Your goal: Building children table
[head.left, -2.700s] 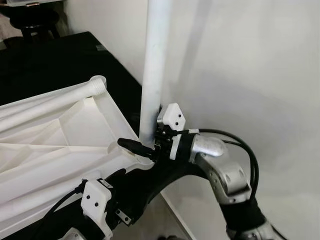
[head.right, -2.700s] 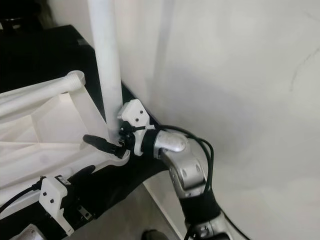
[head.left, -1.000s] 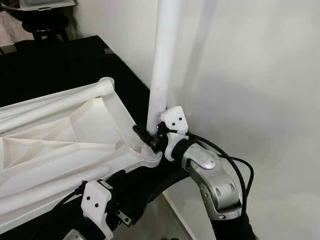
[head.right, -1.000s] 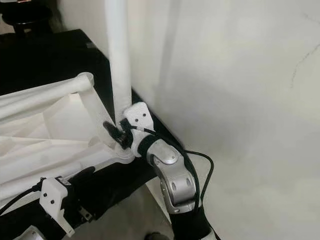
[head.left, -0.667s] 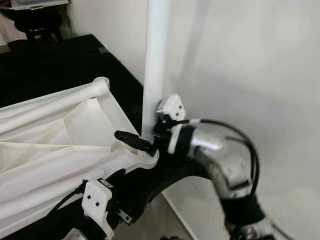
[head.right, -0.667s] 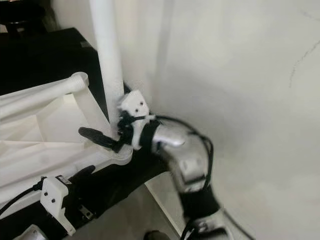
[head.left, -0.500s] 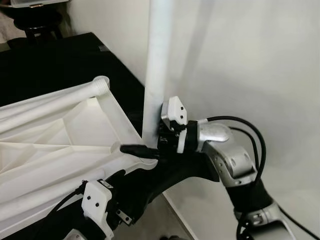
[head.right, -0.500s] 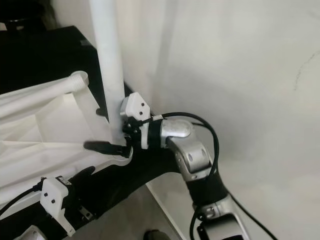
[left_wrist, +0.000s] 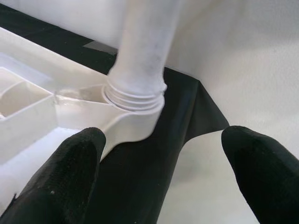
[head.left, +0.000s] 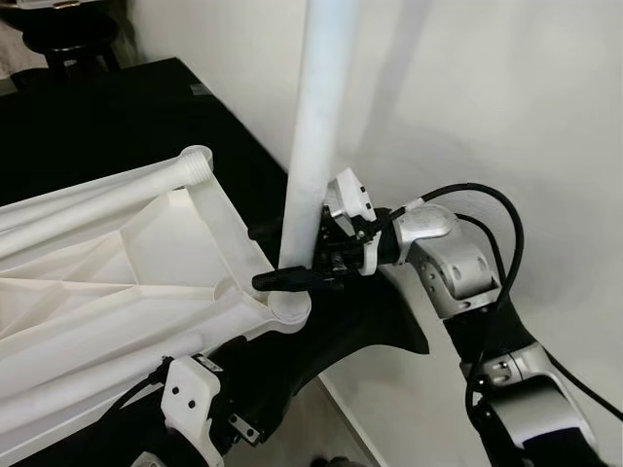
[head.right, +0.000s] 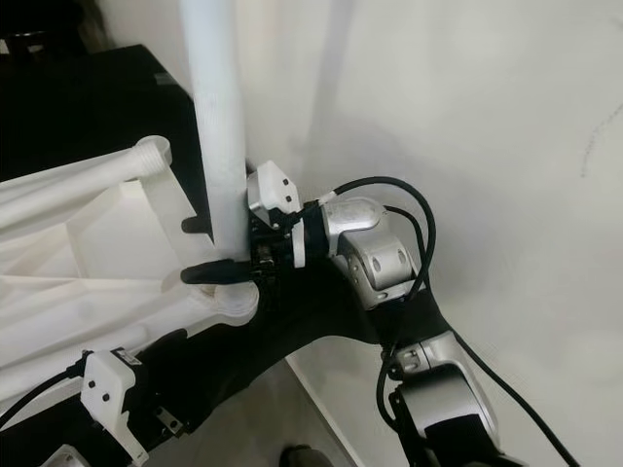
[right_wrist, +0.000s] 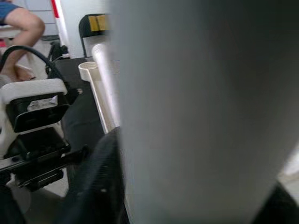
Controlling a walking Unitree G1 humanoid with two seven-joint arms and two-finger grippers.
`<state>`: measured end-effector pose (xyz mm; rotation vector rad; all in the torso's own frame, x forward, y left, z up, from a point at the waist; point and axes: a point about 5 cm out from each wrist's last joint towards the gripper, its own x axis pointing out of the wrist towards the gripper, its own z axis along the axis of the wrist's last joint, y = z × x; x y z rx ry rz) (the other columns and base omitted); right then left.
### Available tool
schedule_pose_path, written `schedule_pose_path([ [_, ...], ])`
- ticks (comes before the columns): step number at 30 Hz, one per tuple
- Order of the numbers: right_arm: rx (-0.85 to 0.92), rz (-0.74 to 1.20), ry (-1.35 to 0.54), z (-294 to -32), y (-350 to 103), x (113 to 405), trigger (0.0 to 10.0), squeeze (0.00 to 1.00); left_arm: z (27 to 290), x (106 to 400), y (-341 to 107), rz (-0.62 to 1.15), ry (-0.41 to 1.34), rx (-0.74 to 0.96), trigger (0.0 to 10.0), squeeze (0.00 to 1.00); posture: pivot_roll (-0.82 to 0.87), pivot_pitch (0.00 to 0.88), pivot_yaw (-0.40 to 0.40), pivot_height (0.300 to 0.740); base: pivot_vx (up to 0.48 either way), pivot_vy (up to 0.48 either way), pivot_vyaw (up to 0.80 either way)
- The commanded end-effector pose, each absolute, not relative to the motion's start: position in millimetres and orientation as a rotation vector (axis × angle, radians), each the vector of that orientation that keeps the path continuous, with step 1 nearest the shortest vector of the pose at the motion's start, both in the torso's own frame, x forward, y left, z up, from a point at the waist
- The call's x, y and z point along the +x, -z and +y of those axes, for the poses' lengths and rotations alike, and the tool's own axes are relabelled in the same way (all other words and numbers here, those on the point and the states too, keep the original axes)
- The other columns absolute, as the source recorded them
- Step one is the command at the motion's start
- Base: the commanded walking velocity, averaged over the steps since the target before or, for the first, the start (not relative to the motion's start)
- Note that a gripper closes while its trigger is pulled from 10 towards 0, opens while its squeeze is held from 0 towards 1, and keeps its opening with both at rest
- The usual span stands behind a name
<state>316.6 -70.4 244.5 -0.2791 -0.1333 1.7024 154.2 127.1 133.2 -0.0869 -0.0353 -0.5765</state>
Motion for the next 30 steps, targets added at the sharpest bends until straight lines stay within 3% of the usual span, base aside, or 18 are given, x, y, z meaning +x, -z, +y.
schedule_pose_path([
  [1, -0.273, -0.116, -1.751, -71, -240, 314, 0.0, 0.0, 126, 152, -133, -0.026, 0.578, -0.09, 10.0, 0.0, -0.16, 0.165, -0.103, 0.74, 0.0, 0.0, 0.0],
  [5, -0.255, -0.105, -1.73, -77, -236, 315, 0.0, 0.0, 126, 152, -133, -0.026, 0.579, -0.09, 10.0, 0.0, -0.16, 0.165, -0.102, 0.74, 0.0, 0.0, 0.0],
  [10, -0.201, -0.095, -1.48, -81, -220, 319, 0.0, 0.0, 126, 152, -132, -0.027, 0.577, -0.091, 10.0, 0.0, -0.16, 0.162, -0.108, 0.74, 0.0, 0.0, 0.0],
  [11, -0.154, -0.046, -1.318, -75, -209, 320, 0.0, 0.0, 126, 151, -133, -0.028, 0.575, -0.09, 10.0, 0.0, -0.17, 0.164, -0.118, 0.74, 0.0, 0.0, 0.0],
  [12, -0.154, -0.046, -1.318, -75, -209, 320, 0.0, 0.0, 126, 151, -133, -0.028, 0.575, -0.09, 10.0, 0.0, -0.17, 0.164, -0.118, 0.74, 0.0, 0.0, 0.0],
  [14, -0.116, 0.069, -0.859, -73, -180, 316, 0.0, 0.0, 128, 151, -134, -0.029, 0.572, -0.089, 10.0, 0.0, -0.18, 0.171, -0.102, 0.74, 0.0, 0.0, 0.0],
  [15, -0.116, 0.069, -0.859, -73, -180, 316, 0.0, 0.0, 128, 151, -134, -0.029, 0.572, -0.089, 10.0, 0.0, -0.18, 0.171, -0.102, 0.74, 0.0, 0.0, 0.0],
  [17, -0.104, 0.116, -0.664, -75, -165, 298, 0.0, 0.0, 129, 152, -133, -0.028, 0.579, -0.088, 10.0, 0.0, -0.19, 0.167, -0.095, 0.74, 0.0, 0.0, 0.0],
  [25, -0.104, 0.11, -0.683, -67, -173, 297, 0.0, 0.0, 128, 155, -131, -0.022, 0.602, -0.092, 10.0, 0.0, -0.21, 0.146, -0.092, 0.74, 0.0, 0.0, 0.0],
  [26, -0.106, 0.11, -0.693, -64, -175, 296, 10.0, 0.0, 128, 155, -131, -0.022, 0.602, -0.092, 10.0, 0.0, -0.21, 0.146, -0.092, 0.74, 0.0, 0.0, 0.0],
  [28, -0.091, 0.113, -0.759, -55, -178, 292, 10.0, 0.0, 129, 155, -131, -0.024, 0.589, -0.091, 10.0, 0.0, -0.2, 0.144, -0.093, 0.74, 0.0, 0.0, 0.0],
  [29, -0.071, 0.1, -0.833, -51, -182, 292, 10.0, 0.98, 129, 155, -131, -0.026, 0.585, -0.09, 10.0, 0.0, -0.2, 0.143, -0.094, 0.74, 0.0, 0.0, 0.0],
  [30, -0.071, 0.1, -0.833, -51, -182, 292, 10.0, 0.98, 129, 155, -131, -0.026, 0.585, -0.09, 10.0, 0.0, -0.2, 0.143, -0.094, 0.74, 0.0, 0.0, 0.0],
])
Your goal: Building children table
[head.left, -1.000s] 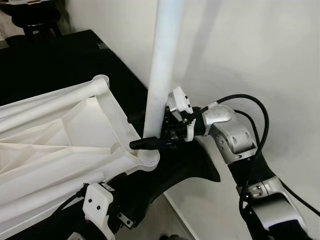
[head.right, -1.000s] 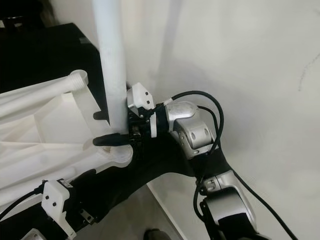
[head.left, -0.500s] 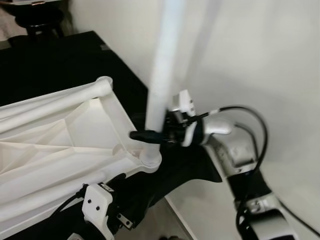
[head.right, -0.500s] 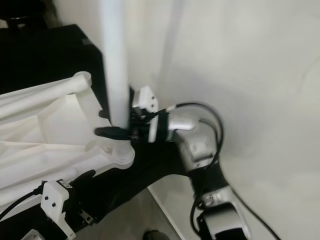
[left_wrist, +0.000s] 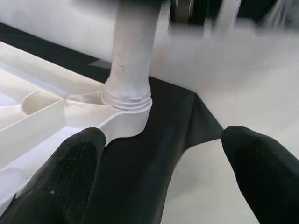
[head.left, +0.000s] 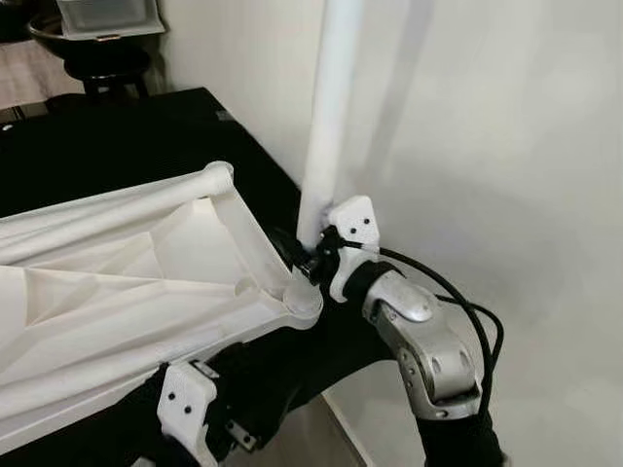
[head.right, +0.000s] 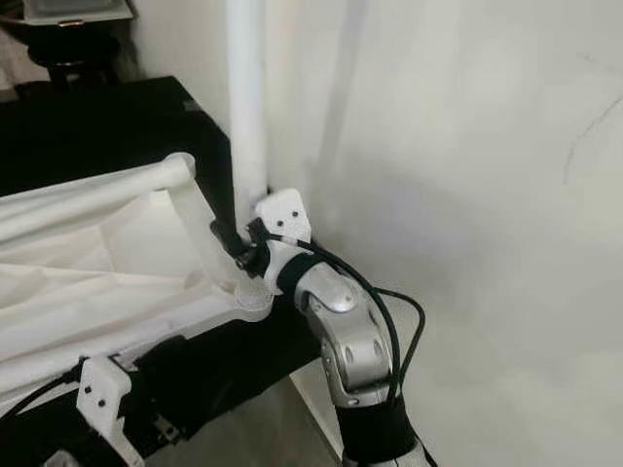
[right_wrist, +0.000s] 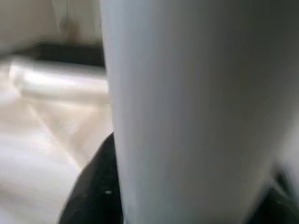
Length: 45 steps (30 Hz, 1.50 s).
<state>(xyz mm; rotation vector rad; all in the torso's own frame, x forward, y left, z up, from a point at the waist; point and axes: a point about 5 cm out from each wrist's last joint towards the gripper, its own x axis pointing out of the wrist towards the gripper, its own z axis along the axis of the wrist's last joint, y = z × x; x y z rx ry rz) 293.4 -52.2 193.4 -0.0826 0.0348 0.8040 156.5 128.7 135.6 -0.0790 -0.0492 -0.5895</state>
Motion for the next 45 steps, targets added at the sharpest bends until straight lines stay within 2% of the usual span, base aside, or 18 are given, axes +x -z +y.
schedule_pose_path([
  [1, -0.04, 0.084, -0.922, -45, -187, 290, 10.0, 1.0, 129, 155, -131, -0.027, 0.583, -0.09, 10.0, 0.0, -0.2, 0.14, -0.092, 0.74, 0.0, 0.0, 0.0],
  [3, -0.008, -0.011, -1.059, -41, -205, 289, 10.0, 1.0, 128, 155, -131, -0.028, 0.584, -0.09, 10.0, 0.0, -0.2, 0.138, -0.092, 0.74, 0.0, 0.0, 0.0],
  [4, -0.004, -0.08, -1.186, -43, -219, 288, 10.0, 1.0, 128, 155, -131, -0.027, 0.586, -0.092, 10.0, 0.0, -0.2, 0.14, -0.091, 0.74, 0.0, 0.0, 0.0],
  [5, -0.004, -0.08, -1.186, -43, -219, 288, 10.0, 1.0, 128, 155, -131, -0.027, 0.586, -0.092, 10.0, 0.0, -0.2, 0.14, -0.091, 0.74, 0.0, 0.0, 0.0],
  [9, -0.086, -0.134, -1.397, -52, -229, 288, 10.0, 1.0, 127, 155, -130, -0.026, 0.591, -0.094, 10.0, 0.0, -0.2, 0.14, -0.091, 0.74, 0.0, 0.0, 0.0],
  [10, -0.146, -0.136, -1.455, -56, -228, 290, 10.0, 0.0, 127, 155, -131, -0.026, 0.592, -0.094, 10.0, 0.0, -0.19, 0.142, -0.092, 0.74, 0.0, 0.0, 0.0],
  [14, -0.241, -0.101, -1.6, -67, -230, 297, 10.0, 0.0, 127, 155, -131, -0.027, 0.588, -0.094, 10.0, 0.0, -0.18, 0.145, -0.097, 0.74, 0.0, 0.0, 0.0],
  [21, -0.268, -0.057, -1.68, -72, -235, 311, 10.0, 0.0, 127, 154, -132, -0.028, 0.582, -0.092, 10.0, 0.0, -0.17, 0.153, -0.101, 0.74, 0.0, 0.0, 0.0],
  [22, -0.253, -0.059, -1.681, -72, -237, 316, 8.1, 0.0, 126, 154, -132, -0.028, 0.581, -0.092, 10.0, 0.0, -0.17, 0.155, -0.101, 0.74, 0.0, 0.0, 0.0],
  [24, -0.242, -0.062, -1.682, -72, -238, 319, 8.1, 0.0, 126, 154, -132, -0.028, 0.581, -0.092, 10.0, 0.0, -0.17, 0.155, -0.101, 0.74, 0.0, 0.0, 0.0],
  [25, -0.231, -0.056, -1.685, -73, -237, 323, 0.0, 0.0, 126, 154, -132, -0.028, 0.581, -0.092, 10.0, 0.0, -0.17, 0.157, -0.102, 0.74, 0.0, 0.0, 0.0],
  [33, -0.222, -0.026, -1.735, -78, -231, 328, 0.0, 0.0, 126, 154, -133, -0.029, 0.582, -0.093, 10.0, 0.0, -0.16, 0.165, -0.104, 0.74, 0.0, 0.0, 0.0],
  [38, -0.195, -0.01, -1.677, -90, -222, 325, 0.0, 0.0, 128, 154, -133, -0.029, 0.578, -0.094, 10.0, 0.0, -0.17, 0.185, -0.09, 0.74, 0.0, 0.0, 0.0],
  [40, -0.141, -0.015, -1.541, -96, -213, 321, 0.0, 0.0, 130, 153, -134, -0.026, 0.58, -0.092, 10.0, 0.0, -0.16, 0.198, -0.083, 0.74, 0.0, 0.0, 0.0],
  [42, -0.141, -0.015, -1.541, -96, -213, 321, 0.0, 0.0, 130, 153, -134, -0.026, 0.58, -0.092, 10.0, 0.0, -0.16, 0.198, -0.083, 0.74, 0.0, 0.0, 0.0],
  [43, -0.104, 0.0, -1.378, -94, -202, 318, 0.0, 0.0, 131, 152, -135, -0.024, 0.581, -0.09, 10.0, 0.0, -0.14, 0.212, -0.073, 0.74, 0.0, 0.0, 0.0],
  [44, -0.046, 0.045, -0.935, -92, -182, 323, 0.0, 0.0, 133, 151, -135, -0.022, 0.581, -0.088, 10.0, 0.0, -0.14, 0.23, -0.063, 0.74, 0.0, 0.0, 0.0],
  [45, -0.046, 0.045, -0.935, -92, -182, 323, 0.0, 0.0, 133, 151, -135, -0.022, 0.581, -0.088, 10.0, 0.0, -0.14, 0.23, -0.063, 0.74, 0.0, 0.0, 0.0],
])
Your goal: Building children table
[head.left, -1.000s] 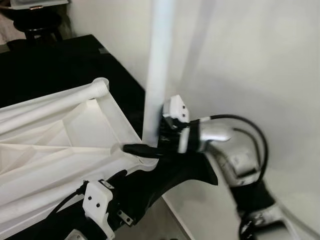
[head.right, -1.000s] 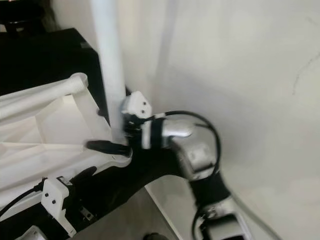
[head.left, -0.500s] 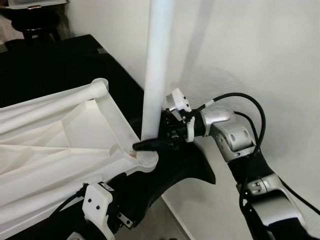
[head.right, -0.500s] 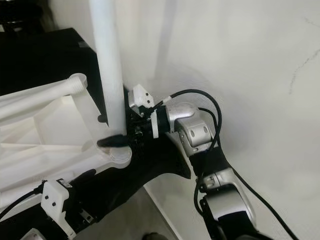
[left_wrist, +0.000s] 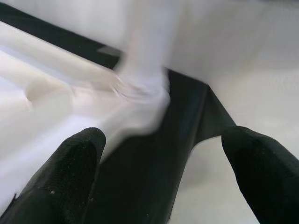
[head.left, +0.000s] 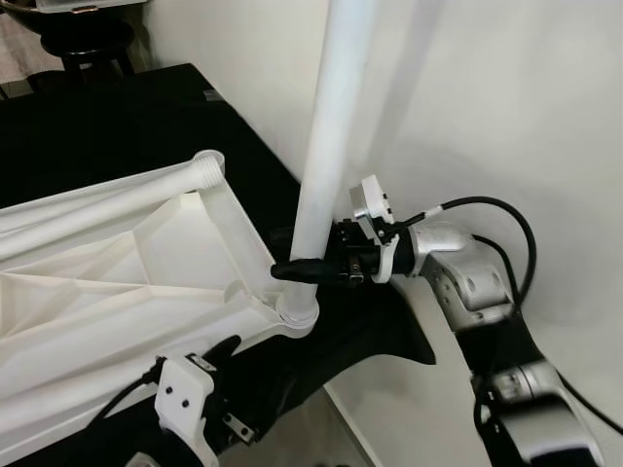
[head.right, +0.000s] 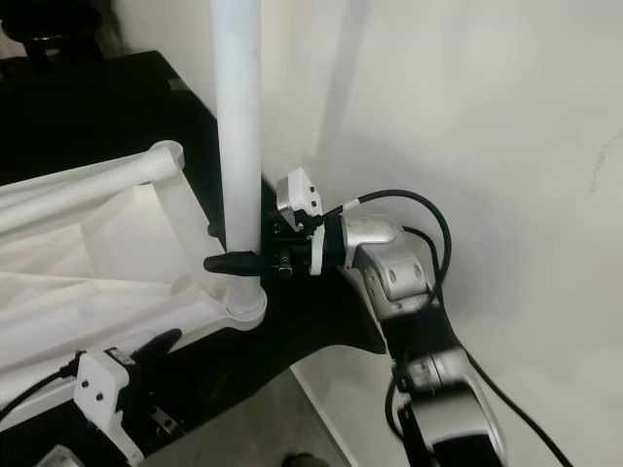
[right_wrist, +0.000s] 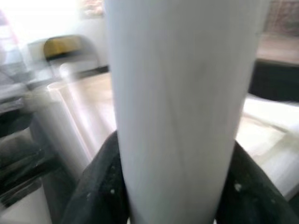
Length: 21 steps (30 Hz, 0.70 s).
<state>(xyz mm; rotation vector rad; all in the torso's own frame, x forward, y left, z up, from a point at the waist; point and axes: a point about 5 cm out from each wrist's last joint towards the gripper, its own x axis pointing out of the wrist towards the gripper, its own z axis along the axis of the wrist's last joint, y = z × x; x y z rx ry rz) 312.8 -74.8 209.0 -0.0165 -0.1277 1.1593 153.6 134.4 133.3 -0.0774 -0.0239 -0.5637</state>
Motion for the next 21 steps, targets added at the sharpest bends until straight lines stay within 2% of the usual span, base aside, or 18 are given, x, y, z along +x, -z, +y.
schedule_pose_path([
  [1, -0.048, 0.134, -0.693, -94, -158, 305, 0.0, 0.0, 135, 151, -136, -0.021, 0.581, -0.086, 10.0, 0.0, -0.16, 0.233, -0.053, 0.74, 0.0, 0.0, 0.0],
  [2, -0.051, 0.159, -0.595, -90, -150, 291, 0.0, 0.0, 136, 151, -135, -0.017, 0.584, -0.084, 10.0, 0.0, -0.16, 0.231, -0.05, 0.74, 0.0, 0.0, 0.0],
  [5, -0.06, 0.162, -0.572, -88, -148, 286, 0.0, 0.0, 136, 152, -135, -0.015, 0.589, -0.085, 10.0, 0.0, -0.17, 0.224, -0.046, 0.74, 0.0, 0.0, 0.0],
  [11, -0.074, 0.146, -0.663, -80, -151, 290, 0.0, 0.0, 135, 154, -134, -0.015, 0.594, -0.079, 10.0, 0.0, -0.15, 0.216, -0.071, 0.74, 0.0, 0.0, 0.0],
  [12, -0.079, 0.135, -0.683, -78, -154, 292, 10.0, 0.0, 136, 154, -134, -0.018, 0.584, -0.079, 10.0, 0.0, -0.15, 0.212, -0.07, 0.74, 0.0, 0.0, 0.0],
  [14, -0.082, 0.127, -0.696, -77, -157, 293, 10.0, 0.0, 136, 154, -134, -0.019, 0.576, -0.079, 10.0, 0.0, -0.15, 0.212, -0.07, 0.74, 0.0, 0.0, 0.0],
  [15, -0.023, 0.107, -0.887, -67, -166, 289, 10.0, 1.0, 136, 155, -133, -0.022, 0.57, -0.081, 10.0, 0.0, -0.16, 0.194, -0.087, 0.74, 0.0, 0.0, 0.0],
  [16, -0.023, 0.107, -0.887, -67, -166, 289, 10.0, 1.0, 136, 155, -133, -0.022, 0.57, -0.081, 10.0, 0.0, -0.16, 0.194, -0.087, 0.74, 0.0, 0.0, 0.0],
  [18, 0.033, 0.092, -1.121, -59, -177, 281, 10.0, 1.0, 135, 157, -133, -0.023, 0.572, -0.083, 10.0, 0.0, -0.17, 0.184, -0.092, 0.74, 0.0, 0.0, 0.0],
  [21, 0.057, 0.057, -1.255, -59, -189, 274, 10.0, 1.0, 134, 158, -133, -0.022, 0.577, -0.085, 10.0, 0.0, -0.17, 0.182, -0.095, 0.74, 0.0, 0.0, 0.0],
])
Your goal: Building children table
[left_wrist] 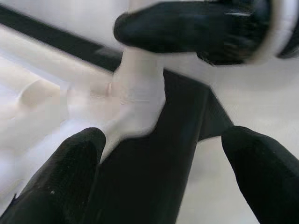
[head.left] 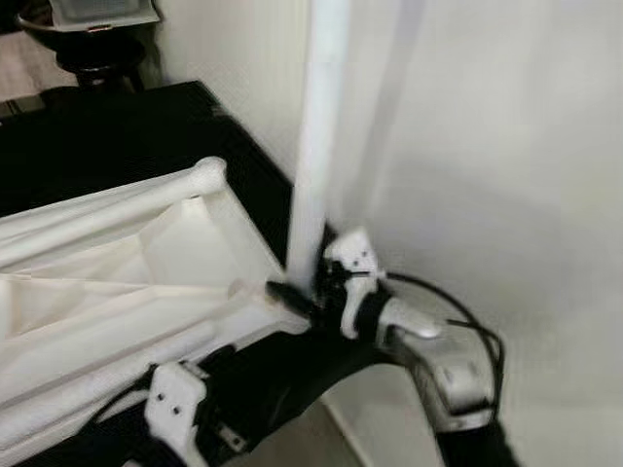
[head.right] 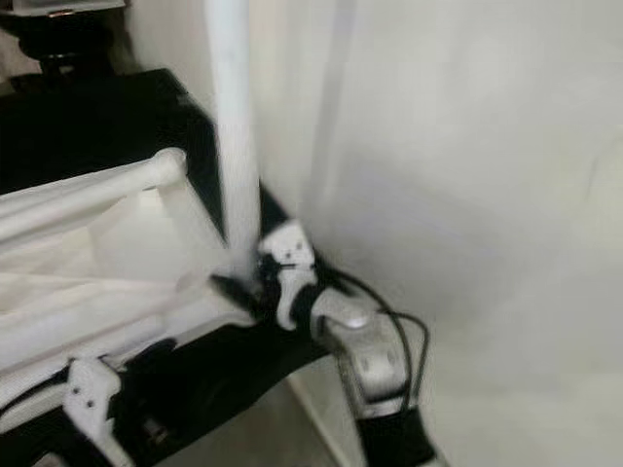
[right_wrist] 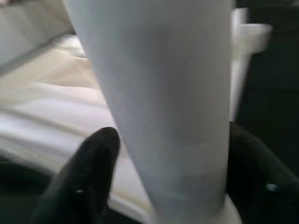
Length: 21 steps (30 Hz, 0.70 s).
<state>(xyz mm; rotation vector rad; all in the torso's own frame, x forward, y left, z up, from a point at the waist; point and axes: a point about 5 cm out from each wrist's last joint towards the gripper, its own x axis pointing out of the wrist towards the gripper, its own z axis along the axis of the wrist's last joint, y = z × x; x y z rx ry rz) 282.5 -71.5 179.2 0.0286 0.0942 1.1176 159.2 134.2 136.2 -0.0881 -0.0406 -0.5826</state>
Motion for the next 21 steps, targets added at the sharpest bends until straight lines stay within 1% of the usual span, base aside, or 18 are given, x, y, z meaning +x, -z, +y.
schedule_pose_path([
  [1, -0.027, 0.007, -1.382, -67, -198, 275, 10.0, 1.0, 133, 159, -132, -0.022, 0.581, -0.088, 10.0, 0.0, -0.17, 0.172, -0.107, 0.74, 0.0, 0.0, 0.0],
  [2, -0.027, 0.007, -1.382, -67, -198, 275, 10.0, 1.0, 133, 159, -132, -0.022, 0.581, -0.088, 10.0, 0.0, -0.17, 0.172, -0.107, 0.74, 0.0, 0.0, 0.0],
  [3, -0.082, -0.002, -1.444, -73, -200, 277, 10.0, 0.87, 132, 160, -132, -0.022, 0.581, -0.088, 10.0, 0.0, -0.17, 0.168, -0.11, 0.74, 0.0, 0.0, 0.0],
  [4, -0.117, -0.002, -1.474, -76, -201, 279, 10.0, 0.87, 131, 160, -131, -0.022, 0.581, -0.089, 10.0, 0.0, -0.17, 0.168, -0.11, 0.74, 0.0, 0.0, 0.0],
  [5, -0.154, -0.002, -1.501, -78, -203, 283, 10.0, 0.0, 131, 160, -131, -0.023, 0.58, -0.091, 10.0, 0.0, -0.16, 0.164, -0.115, 0.74, 0.0, 0.0, 0.0],
  [8, -0.174, 0.001, -1.519, -80, -205, 287, 10.0, 0.0, 131, 160, -131, -0.024, 0.578, -0.092, 10.0, 0.0, -0.16, 0.164, -0.115, 0.74, 0.0, 0.0, 0.0],
  [9, -0.199, 0.0, -1.555, -81, -209, 297, 10.0, 0.0, 131, 160, -131, -0.026, 0.572, -0.092, 10.0, 0.0, -0.15, 0.157, -0.123, 0.74, 0.0, 0.0, 0.0],
  [11, -0.199, 0.0, -1.555, -81, -209, 297, 10.0, 0.0, 131, 160, -131, -0.026, 0.572, -0.092, 10.0, 0.0, -0.15, 0.157, -0.123, 0.74, 0.0, 0.0, 0.0],
  [15, -0.235, 0.005, -1.589, -78, -211, 306, 10.0, 0.0, 130, 159, -131, -0.026, 0.568, -0.092, 10.0, 0.0, -0.15, 0.155, -0.124, 0.74, 0.0, 0.0, 0.0],
  [19, -0.217, 0.014, -1.627, -76, -213, 309, 10.0, 0.0, 130, 159, -131, -0.025, 0.568, -0.093, 10.0, 0.0, -0.14, 0.152, -0.124, 0.74, 0.0, 0.0, 0.0],
  [20, -0.207, 0.028, -1.668, -75, -212, 309, 5.2, 0.0, 129, 159, -130, -0.023, 0.571, -0.095, 10.0, 0.0, -0.14, 0.152, -0.124, 0.74, 0.0, 0.0, 0.0],
  [21, -0.207, 0.028, -1.668, -75, -212, 309, 5.2, 0.0, 129, 159, -130, -0.023, 0.571, -0.095, 10.0, 0.0, -0.14, 0.152, -0.124, 0.74, 0.0, 0.0, 0.0],
])
